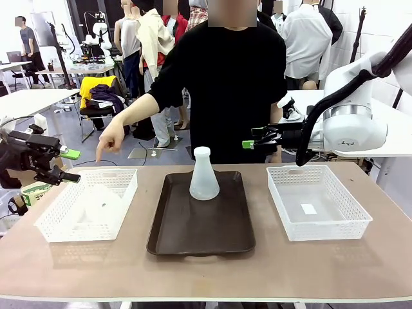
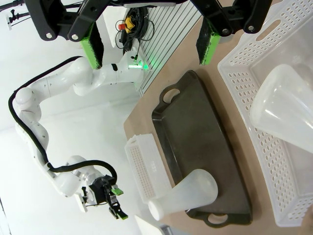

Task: Prepare the laboratory tools.
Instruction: Pick up the Big flask that the person points to.

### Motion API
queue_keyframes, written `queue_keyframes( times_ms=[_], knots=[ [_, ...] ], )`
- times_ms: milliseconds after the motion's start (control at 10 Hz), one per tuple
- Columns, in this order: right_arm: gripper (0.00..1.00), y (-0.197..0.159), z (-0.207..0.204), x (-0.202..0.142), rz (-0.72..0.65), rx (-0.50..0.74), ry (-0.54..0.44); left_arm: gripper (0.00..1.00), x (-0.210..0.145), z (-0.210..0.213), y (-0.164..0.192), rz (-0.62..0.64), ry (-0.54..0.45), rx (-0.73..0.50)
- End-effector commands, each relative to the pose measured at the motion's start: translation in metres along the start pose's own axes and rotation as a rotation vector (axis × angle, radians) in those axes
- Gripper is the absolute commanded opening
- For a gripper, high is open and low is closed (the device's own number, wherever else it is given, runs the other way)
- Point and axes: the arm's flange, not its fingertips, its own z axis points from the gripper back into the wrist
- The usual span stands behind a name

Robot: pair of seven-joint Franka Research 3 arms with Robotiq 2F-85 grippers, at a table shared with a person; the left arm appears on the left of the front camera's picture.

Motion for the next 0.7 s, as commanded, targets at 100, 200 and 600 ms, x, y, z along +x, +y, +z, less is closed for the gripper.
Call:
queue_keyframes(
  times_ms=[100, 200, 600],
  knots=[
    [1.0, -0.0001, 0.0009, 0.001, -0.007, 0.001, 0.007, 1.0, 0.0001, 0.0016, -0.0011, -0.004, -0.007, -0.005],
    [1.0, -0.0001, 0.0009, 0.001, -0.007, 0.001, 0.007, 1.0, 0.0001, 0.0016, -0.0011, -0.004, -0.007, -0.005],
    [1.0, -0.0001, 0.0009, 0.001, -0.007, 0.001, 0.007, 1.0, 0.0015, -0.0044, -0.0034, -0.003, 0.011, 0.028]
  ],
)
